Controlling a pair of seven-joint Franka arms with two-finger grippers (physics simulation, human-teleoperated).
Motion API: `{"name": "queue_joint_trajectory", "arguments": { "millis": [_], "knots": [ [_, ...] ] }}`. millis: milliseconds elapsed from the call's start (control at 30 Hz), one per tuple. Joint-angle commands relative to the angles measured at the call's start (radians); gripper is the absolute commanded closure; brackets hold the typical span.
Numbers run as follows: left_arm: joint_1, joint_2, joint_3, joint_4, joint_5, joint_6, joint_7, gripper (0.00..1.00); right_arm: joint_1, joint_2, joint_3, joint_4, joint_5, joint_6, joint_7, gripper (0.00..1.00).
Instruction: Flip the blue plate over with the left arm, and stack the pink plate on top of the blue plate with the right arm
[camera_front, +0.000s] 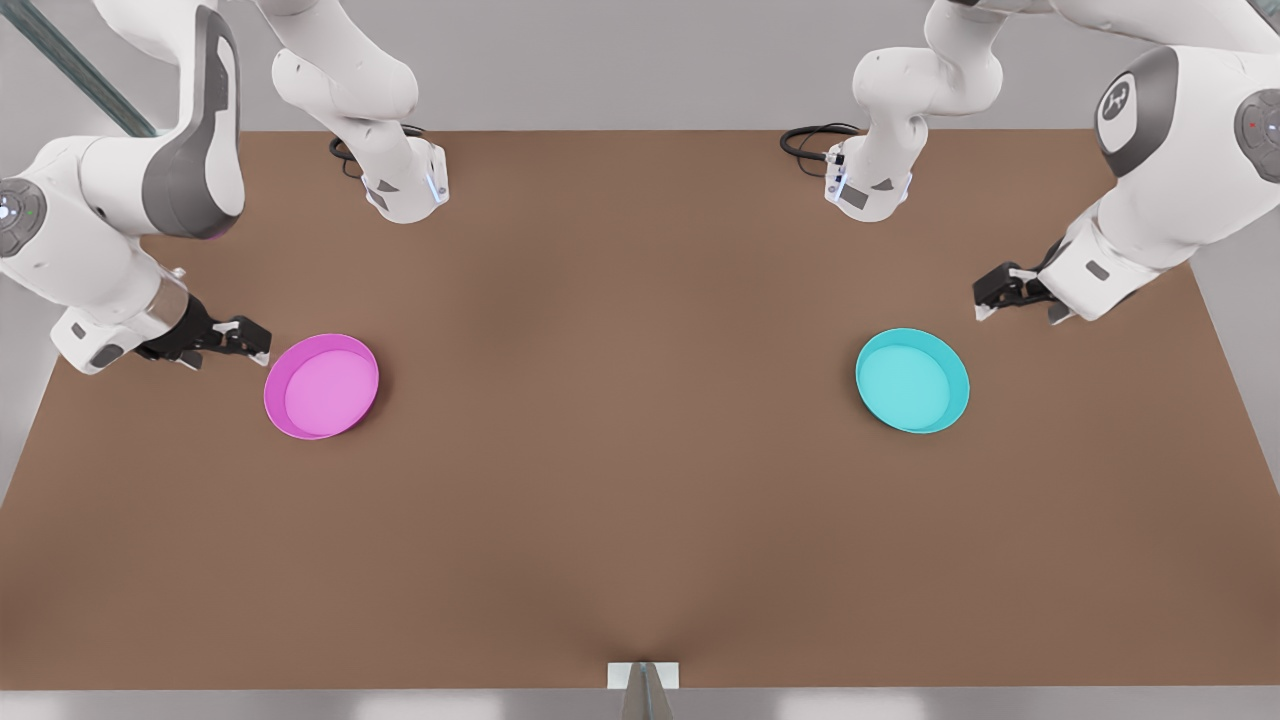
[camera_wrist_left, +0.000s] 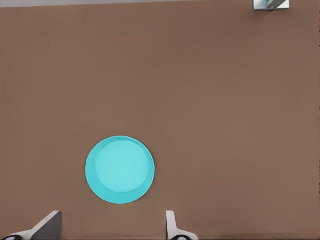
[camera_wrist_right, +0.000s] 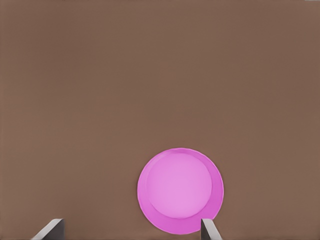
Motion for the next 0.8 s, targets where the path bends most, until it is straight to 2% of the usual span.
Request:
{"name": "queue_joint_trajectory", "arguments": {
  "millis": [0, 133, 200, 233, 300, 400, 467, 533, 633, 767],
  "knots": [
    [0.015, 0.001, 0.000, -0.002, -0.008, -0.006, 0.001, 0.00, 0.022, -0.001, 0.000, 0.002, 0.000, 0.000, -0.001, 0.00],
    [0.031, 0.119, -0.001, -0.092, -0.046, -0.015, -0.009, 0.00, 0.014, 0.025, 0.000, 0.027, -0.002, -0.005, -0.007, 0.00],
    [0.160, 0.209, -0.001, -0.112, -0.181, -0.007, 0.025, 0.00, 0.010, 0.019, 0.000, 0.027, -0.012, -0.010, -0.007, 0.00],
    [0.187, 0.217, -0.001, -0.134, -0.182, 0.026, 0.051, 0.00, 0.017, 0.024, 0.000, 0.025, -0.012, -0.010, -0.006, 0.00],
    [0.249, 0.216, -0.001, -0.259, -0.182, 0.175, 0.137, 0.00, 0.022, 0.022, 0.001, 0.027, -0.012, -0.011, -0.006, 0.00],
    [0.282, 0.105, 0.010, -0.600, -0.189, 0.466, 0.197, 0.00, 0.020, 0.027, 0.000, 0.025, -0.014, -0.007, -0.006, 0.00],
    [0.238, 0.099, 0.111, -0.664, -0.264, 0.535, 0.317, 0.00, 0.019, 0.027, 0.000, 0.021, -0.015, -0.002, -0.007, 0.00],
    [0.236, 0.117, 0.126, -0.727, -0.267, 0.648, 0.323, 0.00, 0.019, 0.027, 0.000, 0.019, -0.014, -0.005, -0.007, 0.00],
    [0.296, 0.120, 0.125, -0.798, -0.328, 0.677, 0.424, 0.00, 0.022, 0.028, 0.001, 0.019, -0.014, 0.004, -0.007, 0.00],
    [0.304, 0.134, 0.126, -0.922, -0.383, 0.793, 0.557, 0.00, 0.020, 0.028, 0.000, 0.019, -0.014, 0.004, -0.007, 0.00]
  ]
}}
